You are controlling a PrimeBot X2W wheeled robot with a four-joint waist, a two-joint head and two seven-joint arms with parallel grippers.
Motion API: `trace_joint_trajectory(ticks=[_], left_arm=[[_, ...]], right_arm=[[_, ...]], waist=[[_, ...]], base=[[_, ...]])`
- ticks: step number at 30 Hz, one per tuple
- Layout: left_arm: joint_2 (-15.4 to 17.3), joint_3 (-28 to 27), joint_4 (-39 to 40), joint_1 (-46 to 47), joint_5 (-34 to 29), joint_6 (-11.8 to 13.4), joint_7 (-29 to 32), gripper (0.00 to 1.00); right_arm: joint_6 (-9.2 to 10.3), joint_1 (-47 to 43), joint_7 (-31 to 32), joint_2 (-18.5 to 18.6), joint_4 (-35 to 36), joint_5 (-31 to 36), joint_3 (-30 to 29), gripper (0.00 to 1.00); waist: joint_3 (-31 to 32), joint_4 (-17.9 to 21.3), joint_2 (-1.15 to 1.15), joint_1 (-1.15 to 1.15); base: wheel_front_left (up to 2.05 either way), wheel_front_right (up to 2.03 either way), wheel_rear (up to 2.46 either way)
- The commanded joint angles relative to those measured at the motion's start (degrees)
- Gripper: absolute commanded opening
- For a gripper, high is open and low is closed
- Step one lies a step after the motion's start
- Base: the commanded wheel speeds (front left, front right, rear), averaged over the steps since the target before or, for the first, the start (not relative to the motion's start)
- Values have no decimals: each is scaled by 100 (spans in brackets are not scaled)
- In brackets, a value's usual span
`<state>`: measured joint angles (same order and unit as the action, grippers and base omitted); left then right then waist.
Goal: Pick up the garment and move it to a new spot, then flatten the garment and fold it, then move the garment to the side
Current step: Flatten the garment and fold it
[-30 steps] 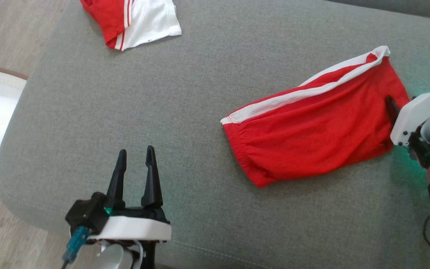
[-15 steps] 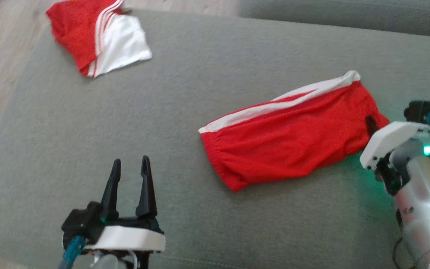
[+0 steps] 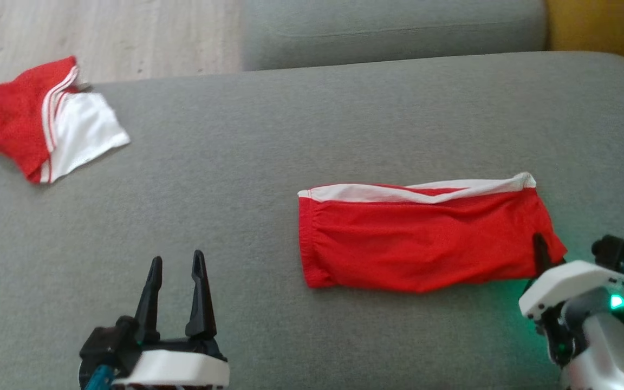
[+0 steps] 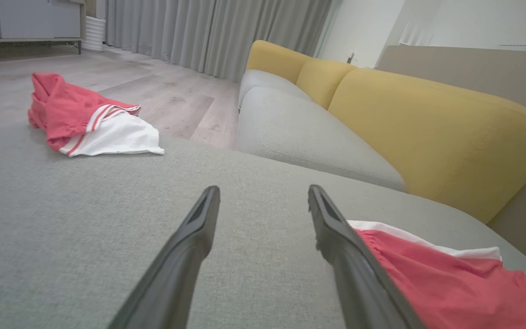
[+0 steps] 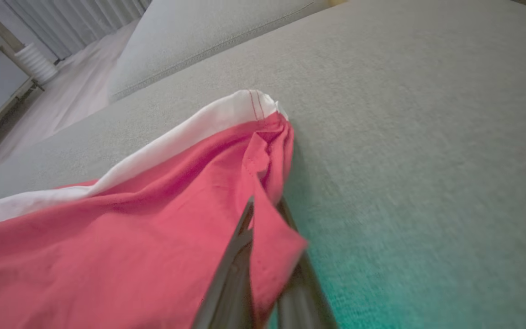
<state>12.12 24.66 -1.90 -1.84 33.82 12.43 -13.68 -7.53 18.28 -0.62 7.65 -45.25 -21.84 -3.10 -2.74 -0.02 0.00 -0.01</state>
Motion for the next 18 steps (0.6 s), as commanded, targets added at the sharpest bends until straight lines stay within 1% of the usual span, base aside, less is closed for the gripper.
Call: trace_joint_trajectory(ticks=[1,6,10,14,16,18], left_arm=[[85,-187,209,137,12,30,-16,100],[96,-159,191,153,8,23,-10,100],[104,-143,154,142,26,23,7,100],[88,-137,126,130,47,25,5,100],[72,-135,120,123,56,31,0,100],[60,-129,113,120,64,32,-4,100]], right_arm=[[4,-11,-114,-92,404,60,-17,0],[4,-369,-128,-290,887,294,-436,0],[4,-468,-35,-404,1252,461,-554,0],[4,-417,77,-450,1553,523,-419,0],[4,-350,169,-467,1758,498,-217,0],[4,-272,255,-473,1939,310,128,0]], waist=[[30,122,0,1],[36,43,0,1],[99,-117,0,1],[165,-259,0,1],[203,-355,0,1],[236,-449,0,1]], base=[[0,0,0],[0,0,0],[0,0,0],[0,0,0],[0,0,0],[0,0,0]])
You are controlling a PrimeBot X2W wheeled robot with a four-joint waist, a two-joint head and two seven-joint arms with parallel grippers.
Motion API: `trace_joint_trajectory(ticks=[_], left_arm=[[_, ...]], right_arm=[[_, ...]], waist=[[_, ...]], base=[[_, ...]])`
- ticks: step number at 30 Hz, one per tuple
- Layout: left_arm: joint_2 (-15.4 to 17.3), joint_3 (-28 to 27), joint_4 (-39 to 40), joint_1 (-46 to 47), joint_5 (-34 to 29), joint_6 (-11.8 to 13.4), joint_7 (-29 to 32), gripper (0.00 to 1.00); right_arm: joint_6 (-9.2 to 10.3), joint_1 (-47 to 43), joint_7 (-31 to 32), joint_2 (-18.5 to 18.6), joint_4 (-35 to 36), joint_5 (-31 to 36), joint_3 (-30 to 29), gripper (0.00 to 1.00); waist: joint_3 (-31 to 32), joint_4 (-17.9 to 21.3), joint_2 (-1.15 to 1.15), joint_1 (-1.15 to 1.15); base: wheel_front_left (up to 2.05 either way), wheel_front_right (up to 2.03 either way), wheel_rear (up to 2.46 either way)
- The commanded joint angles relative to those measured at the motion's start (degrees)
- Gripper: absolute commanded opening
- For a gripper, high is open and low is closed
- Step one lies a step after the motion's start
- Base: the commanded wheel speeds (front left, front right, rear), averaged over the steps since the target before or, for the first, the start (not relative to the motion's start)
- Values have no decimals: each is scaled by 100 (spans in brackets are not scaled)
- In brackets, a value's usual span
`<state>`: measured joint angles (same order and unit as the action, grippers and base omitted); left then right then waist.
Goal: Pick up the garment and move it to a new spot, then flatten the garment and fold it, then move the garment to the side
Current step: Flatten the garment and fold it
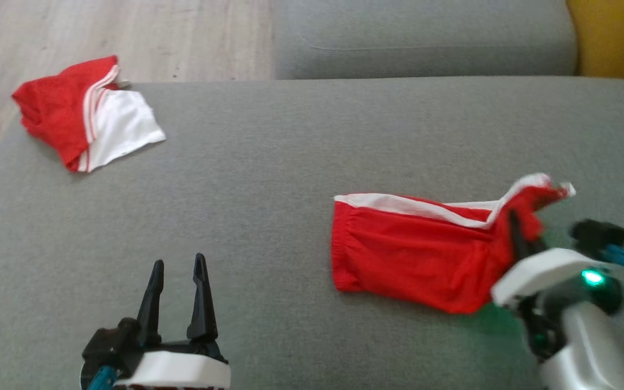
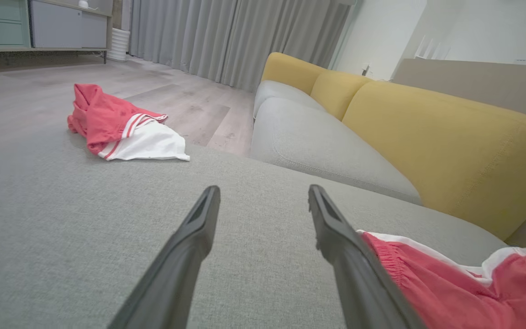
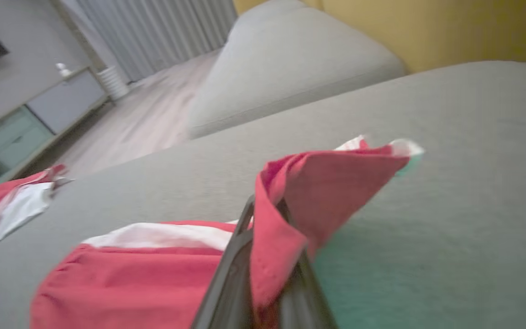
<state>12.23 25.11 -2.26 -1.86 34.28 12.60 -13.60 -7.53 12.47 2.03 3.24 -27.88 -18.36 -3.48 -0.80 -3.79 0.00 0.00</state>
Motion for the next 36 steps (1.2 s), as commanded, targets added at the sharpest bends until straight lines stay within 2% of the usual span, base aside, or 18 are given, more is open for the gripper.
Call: trace_joint_trajectory(ticks=[1,6,12,22,23,24,25,31,36], left_arm=[[44,-173,147,122,20,16,-15,100],[16,-181,145,157,30,20,-28,100],[-4,-186,120,195,39,6,-44,100],[-22,-258,98,176,56,4,-80,100],[-25,-262,95,176,56,4,-82,100],[-30,-262,90,177,54,3,-85,100],[-36,-261,85,180,51,2,-87,100],[-77,-213,49,182,34,-17,-96,100],[-89,-185,32,163,28,-16,-100,100]], right_arm=[[4,348,32,-32,273,-168,379,0],[4,589,162,-34,412,-611,1414,0],[4,838,292,-35,91,-755,2411,0],[4,1053,143,-35,-586,-756,3018,0],[4,1071,88,-35,-618,-744,3075,20],[4,1082,49,-35,-635,-733,3162,62],[4,1088,2,-35,-625,-731,3270,100],[4,989,-176,-35,-438,-732,3688,100],[4,808,-396,-35,-139,-569,3580,100]], waist=[[51,-111,0,0],[56,-311,0,0],[14,-525,0,0],[-68,-613,0,0],[-73,-607,0,0],[-75,-599,0,0],[-78,-589,0,0],[-70,-500,0,0],[-51,-420,0,0]], base=[[0,0,0],[0,0,0],[0,0,0],[0,0,0],[0,0,0],[0,0,0],[0,0,0],[0,0,0],[0,0,0]])
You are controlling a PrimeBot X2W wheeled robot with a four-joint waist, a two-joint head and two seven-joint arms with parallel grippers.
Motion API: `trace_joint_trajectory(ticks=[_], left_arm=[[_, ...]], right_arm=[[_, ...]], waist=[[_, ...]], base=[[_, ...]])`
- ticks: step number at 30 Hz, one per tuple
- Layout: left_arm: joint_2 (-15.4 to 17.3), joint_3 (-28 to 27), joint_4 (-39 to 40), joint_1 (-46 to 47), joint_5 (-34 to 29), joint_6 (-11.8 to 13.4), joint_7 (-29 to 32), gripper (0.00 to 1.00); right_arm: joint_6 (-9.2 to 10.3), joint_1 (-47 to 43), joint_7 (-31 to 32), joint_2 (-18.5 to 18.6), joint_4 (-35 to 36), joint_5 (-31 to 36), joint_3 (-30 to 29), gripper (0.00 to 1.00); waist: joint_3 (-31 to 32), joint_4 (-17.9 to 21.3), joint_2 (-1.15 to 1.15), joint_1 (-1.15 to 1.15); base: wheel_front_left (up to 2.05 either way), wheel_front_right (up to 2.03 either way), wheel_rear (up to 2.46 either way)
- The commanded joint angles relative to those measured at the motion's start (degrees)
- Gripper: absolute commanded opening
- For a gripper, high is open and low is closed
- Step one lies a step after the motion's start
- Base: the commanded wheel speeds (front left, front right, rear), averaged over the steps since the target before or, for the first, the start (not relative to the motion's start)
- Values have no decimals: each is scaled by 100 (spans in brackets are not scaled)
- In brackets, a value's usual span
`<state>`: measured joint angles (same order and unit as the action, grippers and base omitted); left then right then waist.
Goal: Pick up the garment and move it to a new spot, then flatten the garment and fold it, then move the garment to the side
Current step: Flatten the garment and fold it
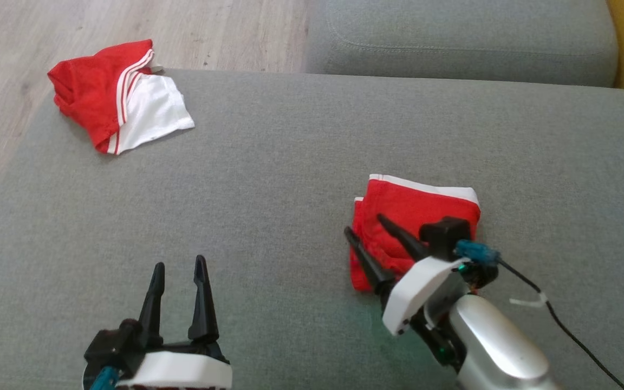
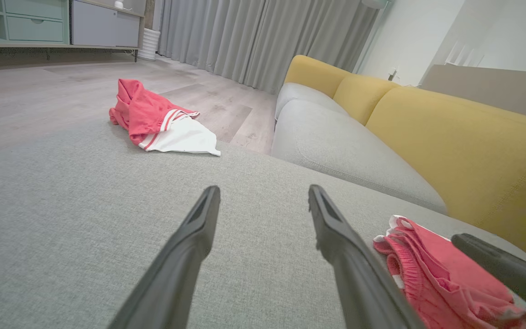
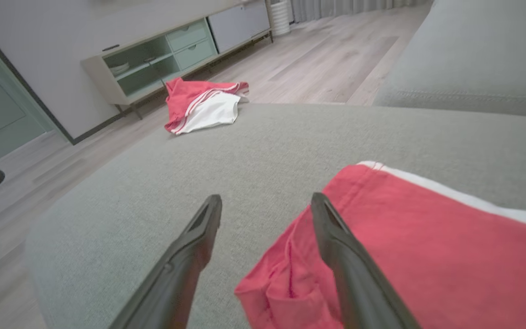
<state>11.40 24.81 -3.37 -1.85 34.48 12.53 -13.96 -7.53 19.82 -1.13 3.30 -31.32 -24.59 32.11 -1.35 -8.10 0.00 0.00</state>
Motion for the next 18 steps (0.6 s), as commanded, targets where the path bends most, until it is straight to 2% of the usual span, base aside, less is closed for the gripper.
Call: trace_joint_trajectory(ticks=[1,6,12,13,14,17,18], left_arm=[[-6,-152,140,159,8,-7,-64,100],[-4,-118,124,138,9,-17,-66,100],[-2,-71,107,130,12,-30,-65,100],[-2,-60,103,132,13,-36,-65,100],[-3,-49,97,137,14,-42,-62,100],[-2,-21,73,163,16,-62,-50,100],[-2,-16,66,174,16,-64,-48,100]], right_arm=[[4,42,-137,-42,261,133,-75,100],[4,-139,-369,-42,540,637,-760,100],[4,-341,-346,-42,657,1268,-1407,100],[4,-359,-331,-42,637,1388,-1441,84],[4,-372,-315,-42,601,1516,-1451,54],[4,-378,-292,-42,360,1749,-1345,9],[4,-367,-302,-42,252,1748,-1281,0]], waist=[[7,26,0,0],[29,82,0,0],[39,69,0,0],[34,55,0,0],[25,37,0,0],[-16,-48,0,0],[-29,-77,0,0]], base=[[0,0,0],[0,0,0],[0,0,0],[0,0,0],[0,0,0],[0,0,0],[0,0,0]])
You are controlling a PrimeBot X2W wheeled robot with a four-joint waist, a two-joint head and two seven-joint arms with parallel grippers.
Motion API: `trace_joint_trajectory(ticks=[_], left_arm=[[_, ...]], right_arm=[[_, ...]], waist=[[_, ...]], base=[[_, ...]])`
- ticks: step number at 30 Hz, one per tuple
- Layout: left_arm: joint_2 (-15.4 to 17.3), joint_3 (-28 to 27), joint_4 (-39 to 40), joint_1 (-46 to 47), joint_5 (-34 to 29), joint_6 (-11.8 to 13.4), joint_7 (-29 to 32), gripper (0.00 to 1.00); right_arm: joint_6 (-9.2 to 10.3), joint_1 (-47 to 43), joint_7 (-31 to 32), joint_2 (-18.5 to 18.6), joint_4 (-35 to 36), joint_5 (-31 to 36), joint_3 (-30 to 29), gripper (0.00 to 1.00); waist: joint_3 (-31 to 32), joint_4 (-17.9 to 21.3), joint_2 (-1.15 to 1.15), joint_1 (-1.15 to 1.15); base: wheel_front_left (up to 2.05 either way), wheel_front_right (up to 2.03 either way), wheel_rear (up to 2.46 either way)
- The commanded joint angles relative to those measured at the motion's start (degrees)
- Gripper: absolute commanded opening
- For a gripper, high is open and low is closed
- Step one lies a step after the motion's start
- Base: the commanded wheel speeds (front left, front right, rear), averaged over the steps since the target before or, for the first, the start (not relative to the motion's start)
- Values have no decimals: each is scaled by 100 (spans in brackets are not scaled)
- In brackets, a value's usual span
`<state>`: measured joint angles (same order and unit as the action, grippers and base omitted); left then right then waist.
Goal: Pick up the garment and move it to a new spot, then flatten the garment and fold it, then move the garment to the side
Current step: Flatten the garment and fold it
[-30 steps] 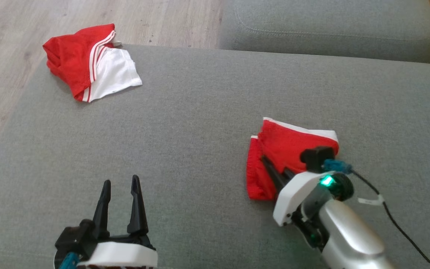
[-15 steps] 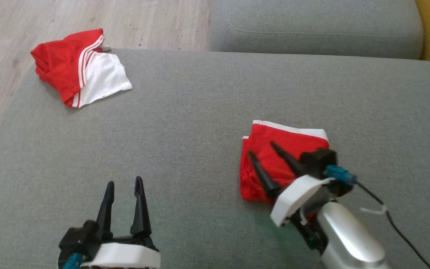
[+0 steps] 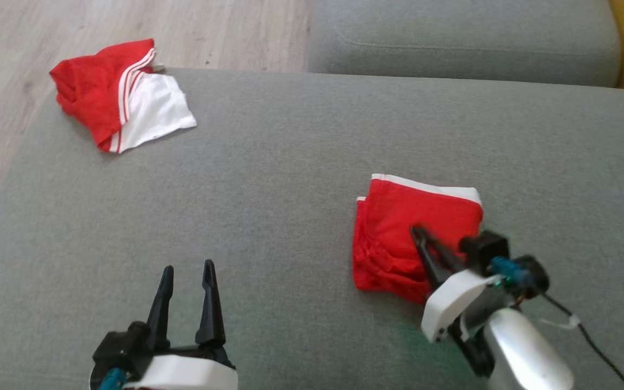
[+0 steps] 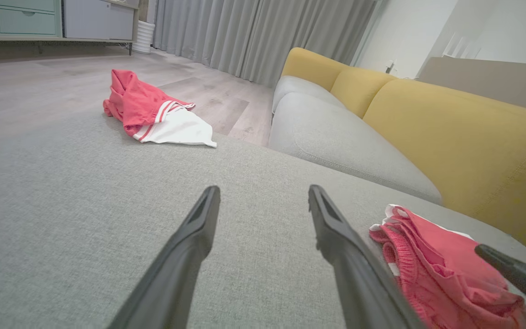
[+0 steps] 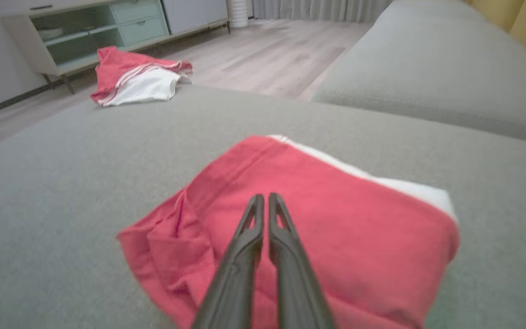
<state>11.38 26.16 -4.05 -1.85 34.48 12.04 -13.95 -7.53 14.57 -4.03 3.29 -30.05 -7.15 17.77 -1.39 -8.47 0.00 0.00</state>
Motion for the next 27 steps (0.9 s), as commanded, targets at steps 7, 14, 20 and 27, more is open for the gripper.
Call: trace_joint_trajectory(ticks=[7,14,20,27], left_arm=[[8,-133,101,230,12,-23,-35,100],[23,-161,68,215,35,-16,-44,100],[27,-230,60,175,54,22,-57,100],[119,-328,38,161,22,13,-72,100]], right_arm=[[4,322,-164,-41,-664,-98,785,0],[4,470,-157,-41,-989,-543,1620,0],[4,643,-366,-41,-960,-655,1712,0],[4,643,-811,-41,-567,-765,1310,90]], waist=[[-103,-297,0,0],[-115,-393,0,0],[-54,-271,0,0],[171,10,0,0]], base=[[0,0,0],[0,0,0],[0,0,0],[0,0,0]])
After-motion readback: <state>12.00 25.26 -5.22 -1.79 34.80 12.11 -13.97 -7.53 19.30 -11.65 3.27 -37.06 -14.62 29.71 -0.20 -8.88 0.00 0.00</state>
